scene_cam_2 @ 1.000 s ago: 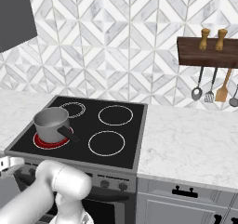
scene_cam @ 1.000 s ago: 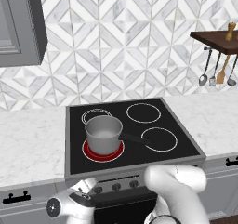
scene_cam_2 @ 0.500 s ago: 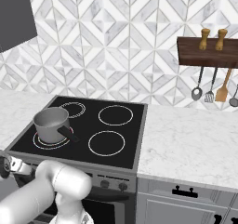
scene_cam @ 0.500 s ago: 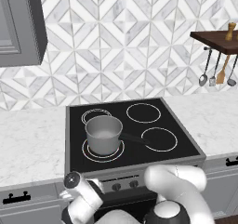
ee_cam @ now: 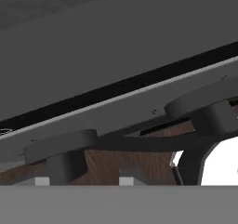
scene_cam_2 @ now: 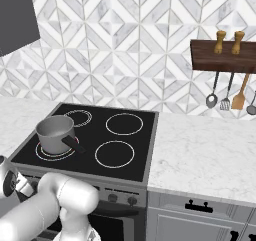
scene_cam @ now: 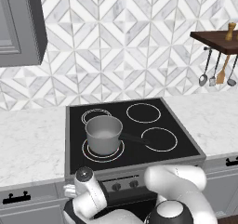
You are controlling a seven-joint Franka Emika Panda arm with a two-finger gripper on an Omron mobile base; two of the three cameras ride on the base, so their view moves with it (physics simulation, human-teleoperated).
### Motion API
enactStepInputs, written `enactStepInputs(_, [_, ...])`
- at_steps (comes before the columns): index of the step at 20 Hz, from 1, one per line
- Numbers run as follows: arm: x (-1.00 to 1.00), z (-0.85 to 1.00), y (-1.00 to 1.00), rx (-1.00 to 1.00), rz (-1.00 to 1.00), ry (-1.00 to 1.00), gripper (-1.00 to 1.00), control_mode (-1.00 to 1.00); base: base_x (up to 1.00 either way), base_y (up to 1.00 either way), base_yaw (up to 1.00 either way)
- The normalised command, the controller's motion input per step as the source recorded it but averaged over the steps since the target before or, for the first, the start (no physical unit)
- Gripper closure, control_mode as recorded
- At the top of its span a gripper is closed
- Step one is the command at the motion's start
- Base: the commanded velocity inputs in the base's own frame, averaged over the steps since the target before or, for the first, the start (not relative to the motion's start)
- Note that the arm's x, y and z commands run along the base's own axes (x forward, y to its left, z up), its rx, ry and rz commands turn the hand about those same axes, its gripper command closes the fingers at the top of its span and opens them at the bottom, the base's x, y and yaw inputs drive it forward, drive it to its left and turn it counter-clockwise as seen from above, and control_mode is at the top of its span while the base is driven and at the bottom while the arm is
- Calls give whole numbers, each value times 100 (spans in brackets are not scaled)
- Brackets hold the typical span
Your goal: Turn off the front left burner of the stove.
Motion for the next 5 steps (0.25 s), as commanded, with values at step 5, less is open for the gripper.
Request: enactStepInputs(5, [17, -7, -18, 0, 0, 0, 100, -100, 0, 0, 0])
